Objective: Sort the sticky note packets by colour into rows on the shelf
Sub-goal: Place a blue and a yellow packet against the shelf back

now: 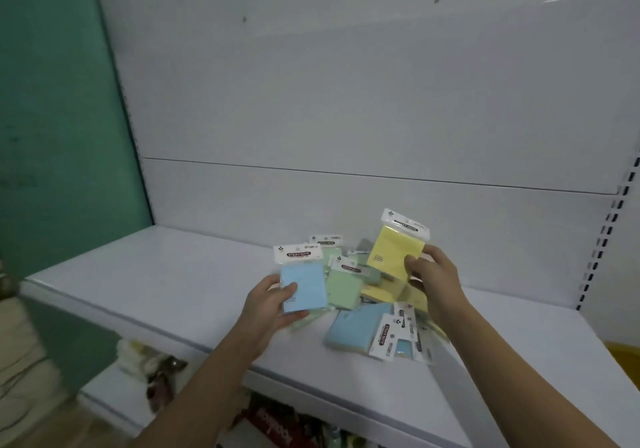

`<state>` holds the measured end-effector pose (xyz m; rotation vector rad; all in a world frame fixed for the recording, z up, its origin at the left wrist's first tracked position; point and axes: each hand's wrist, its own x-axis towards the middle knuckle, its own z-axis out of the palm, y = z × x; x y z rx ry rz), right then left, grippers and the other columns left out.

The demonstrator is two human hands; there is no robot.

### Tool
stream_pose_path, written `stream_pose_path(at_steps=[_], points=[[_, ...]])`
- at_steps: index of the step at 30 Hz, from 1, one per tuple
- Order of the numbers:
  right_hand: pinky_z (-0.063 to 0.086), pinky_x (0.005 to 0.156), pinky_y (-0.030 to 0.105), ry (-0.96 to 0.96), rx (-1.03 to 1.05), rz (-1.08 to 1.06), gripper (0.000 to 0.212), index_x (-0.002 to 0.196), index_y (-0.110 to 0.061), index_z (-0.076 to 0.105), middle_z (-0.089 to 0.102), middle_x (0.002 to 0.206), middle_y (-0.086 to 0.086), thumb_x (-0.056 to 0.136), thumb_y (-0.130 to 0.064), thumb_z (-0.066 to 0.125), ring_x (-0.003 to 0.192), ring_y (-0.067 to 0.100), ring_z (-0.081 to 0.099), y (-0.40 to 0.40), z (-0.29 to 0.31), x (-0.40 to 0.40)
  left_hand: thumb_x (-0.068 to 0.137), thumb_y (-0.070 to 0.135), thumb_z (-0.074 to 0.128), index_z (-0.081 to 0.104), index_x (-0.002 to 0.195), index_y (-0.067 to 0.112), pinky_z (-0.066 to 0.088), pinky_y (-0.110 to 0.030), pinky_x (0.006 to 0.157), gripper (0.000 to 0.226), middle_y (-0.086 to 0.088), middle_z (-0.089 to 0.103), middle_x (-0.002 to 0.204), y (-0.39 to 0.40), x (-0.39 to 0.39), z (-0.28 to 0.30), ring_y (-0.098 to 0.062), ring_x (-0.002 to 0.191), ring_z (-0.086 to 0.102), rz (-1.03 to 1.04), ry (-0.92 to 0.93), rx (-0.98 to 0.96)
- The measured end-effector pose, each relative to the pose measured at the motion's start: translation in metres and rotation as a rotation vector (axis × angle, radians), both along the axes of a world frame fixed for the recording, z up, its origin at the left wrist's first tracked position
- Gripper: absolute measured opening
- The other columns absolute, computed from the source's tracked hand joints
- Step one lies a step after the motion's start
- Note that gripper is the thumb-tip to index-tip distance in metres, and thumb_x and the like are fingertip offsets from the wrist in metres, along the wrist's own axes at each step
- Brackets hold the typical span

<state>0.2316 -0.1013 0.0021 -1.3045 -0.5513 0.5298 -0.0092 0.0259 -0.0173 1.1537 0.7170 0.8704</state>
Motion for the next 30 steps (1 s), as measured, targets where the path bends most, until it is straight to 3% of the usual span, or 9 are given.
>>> stream_pose_path(at_steps=[7,12,19,25,30], points=[[0.054,0.073,0.036,-0.092,0.031,0.160,0.021,0.110,-0.011,0.061,0.064,0.077,0.006,0.091,-0.003,0.058,0.075,0.022,0.062,0.050,0.020,-0.085,0.088,0.010,0.067,0.065,0.100,0.017,0.057,-0.042,0.082,0.015,-0.008,0.068,0.089,0.034,-0.090,0.006,-0.021,0.082,0.067,0.241,-0.006,0.015],[0.054,0.060,0.030,-0.134,0.020,0.211,0.023,0.112,-0.007,0.061,0.066,0.081,0.008,0.090,-0.001,0.060,0.074,0.023,0.064,0.108,0.020,-0.162,0.087,0.007,0.068,0.061,0.116,0.016,0.060,-0.038,0.076,0.031,-0.015,0.072,0.100,0.079,-0.168,0.014,-0.027,0.091,0.071,0.252,0.010,0.107],[0.056,0.064,0.032,-0.169,-0.016,0.244,0.023,0.110,-0.008,0.063,0.069,0.086,0.011,0.089,0.002,0.060,0.076,0.024,0.067,0.190,0.023,-0.273,0.083,0.002,0.071,0.060,0.113,0.016,0.061,-0.035,0.063,0.035,-0.017,0.072,0.101,0.150,-0.292,0.024,-0.028,0.081,0.074,0.300,0.044,0.126],[0.055,0.064,0.031,-0.210,-0.108,0.284,0.019,0.103,-0.011,0.066,0.071,0.084,0.007,0.088,0.000,0.062,0.077,0.021,0.068,0.245,0.026,-0.318,0.083,-0.009,0.064,0.058,0.112,0.012,0.057,-0.027,0.048,0.036,-0.018,0.067,0.103,0.219,-0.346,0.027,-0.030,0.084,0.069,0.353,0.026,0.037],[0.056,0.069,0.034,-0.175,-0.165,0.256,0.019,0.102,-0.009,0.066,0.070,0.091,0.009,0.087,0.001,0.060,0.082,0.024,0.068,0.297,0.016,-0.322,0.082,-0.009,0.062,0.058,0.111,0.015,0.060,-0.036,0.060,0.037,-0.024,0.063,0.112,0.285,-0.350,0.015,-0.038,0.089,0.067,0.299,0.056,0.001]])
